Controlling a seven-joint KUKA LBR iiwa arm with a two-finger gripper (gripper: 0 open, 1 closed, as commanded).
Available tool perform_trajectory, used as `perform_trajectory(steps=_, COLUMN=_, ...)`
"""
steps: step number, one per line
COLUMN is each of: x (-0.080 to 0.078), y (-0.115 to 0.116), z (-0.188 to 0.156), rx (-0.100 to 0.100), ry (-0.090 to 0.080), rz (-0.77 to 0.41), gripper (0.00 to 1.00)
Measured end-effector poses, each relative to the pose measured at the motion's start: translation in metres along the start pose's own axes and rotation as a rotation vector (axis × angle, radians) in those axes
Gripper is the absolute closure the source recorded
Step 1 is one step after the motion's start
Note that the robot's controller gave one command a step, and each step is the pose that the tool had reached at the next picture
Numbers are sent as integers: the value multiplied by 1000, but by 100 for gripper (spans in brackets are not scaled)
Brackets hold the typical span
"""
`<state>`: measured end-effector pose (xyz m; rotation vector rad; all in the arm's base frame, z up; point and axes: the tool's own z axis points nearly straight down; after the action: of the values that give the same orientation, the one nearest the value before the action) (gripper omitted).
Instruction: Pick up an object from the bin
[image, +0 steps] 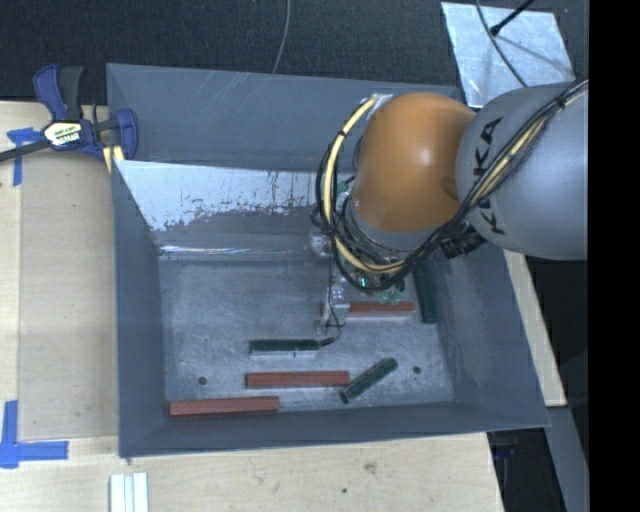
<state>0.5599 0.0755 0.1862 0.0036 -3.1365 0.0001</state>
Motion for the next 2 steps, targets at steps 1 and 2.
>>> perform_trajectory(steps=1, x=-2, y=-2, z=2, rx=-1, ry=-14, rz=-24, gripper=0)
perform_trajectory(steps=2, x=4, y=-16, z=49, rx=0, ry=-10, rz=-135, gripper=0)
